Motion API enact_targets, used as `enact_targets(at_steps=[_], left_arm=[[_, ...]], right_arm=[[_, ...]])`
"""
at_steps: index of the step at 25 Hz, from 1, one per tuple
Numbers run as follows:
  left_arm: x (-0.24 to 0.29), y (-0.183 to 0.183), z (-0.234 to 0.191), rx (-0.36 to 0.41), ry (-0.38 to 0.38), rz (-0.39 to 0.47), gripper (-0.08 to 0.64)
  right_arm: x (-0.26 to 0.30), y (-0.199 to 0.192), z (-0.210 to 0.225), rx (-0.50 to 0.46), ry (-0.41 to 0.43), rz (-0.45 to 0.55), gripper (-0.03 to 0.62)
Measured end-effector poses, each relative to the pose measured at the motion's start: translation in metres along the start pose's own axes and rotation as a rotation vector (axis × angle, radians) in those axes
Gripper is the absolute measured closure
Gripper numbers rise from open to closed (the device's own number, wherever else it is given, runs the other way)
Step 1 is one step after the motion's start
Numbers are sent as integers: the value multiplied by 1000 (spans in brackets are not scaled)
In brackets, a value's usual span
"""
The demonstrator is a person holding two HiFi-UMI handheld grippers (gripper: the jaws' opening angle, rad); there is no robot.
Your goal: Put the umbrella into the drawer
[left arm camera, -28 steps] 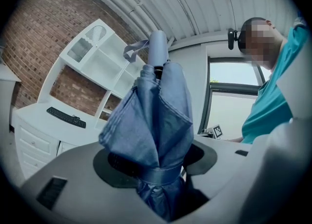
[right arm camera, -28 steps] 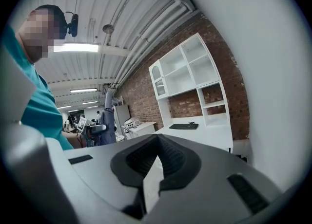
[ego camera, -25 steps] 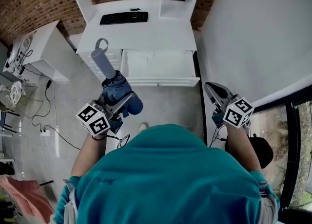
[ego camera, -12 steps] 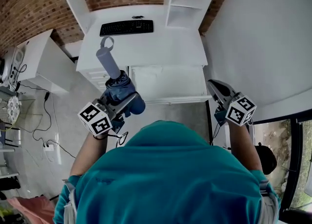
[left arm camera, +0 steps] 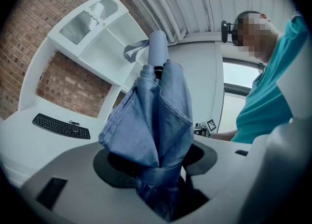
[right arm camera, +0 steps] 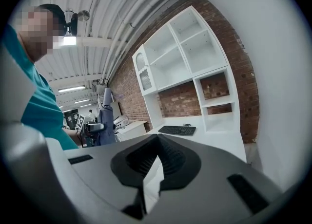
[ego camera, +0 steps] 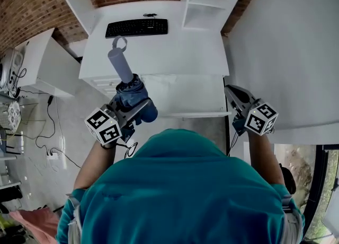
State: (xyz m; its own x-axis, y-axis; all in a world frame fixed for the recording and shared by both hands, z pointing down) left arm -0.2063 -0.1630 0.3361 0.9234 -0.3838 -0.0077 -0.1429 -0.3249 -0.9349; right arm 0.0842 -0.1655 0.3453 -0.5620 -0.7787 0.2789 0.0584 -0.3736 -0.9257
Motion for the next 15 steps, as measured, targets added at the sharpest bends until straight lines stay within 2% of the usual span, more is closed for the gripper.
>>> enact_targets(at_steps=[5, 9, 15], left_arm=[[44, -4, -8, -11, 76, -7, 308], [84, -3, -8, -39, 161, 27, 308], [135, 2, -14, -46, 227, 30, 308]], right_arm=[[12, 6, 47, -11, 85, -8, 569], [20, 13, 91, 0, 166, -19, 569], [32, 15, 140, 18, 252, -44, 569]])
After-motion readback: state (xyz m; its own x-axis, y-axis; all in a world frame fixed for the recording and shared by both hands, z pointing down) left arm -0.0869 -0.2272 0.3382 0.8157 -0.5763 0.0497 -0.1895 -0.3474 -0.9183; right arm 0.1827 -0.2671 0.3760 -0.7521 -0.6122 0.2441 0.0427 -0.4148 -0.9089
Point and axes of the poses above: the fingertips, and each gripper's own axes: x forward along the fingers, z to its right, y out of its top, the point moved 1 cm from there along -x, backward along the fingers, and after that the axes turned 7 degrees about -y, right-handed, at the moved point
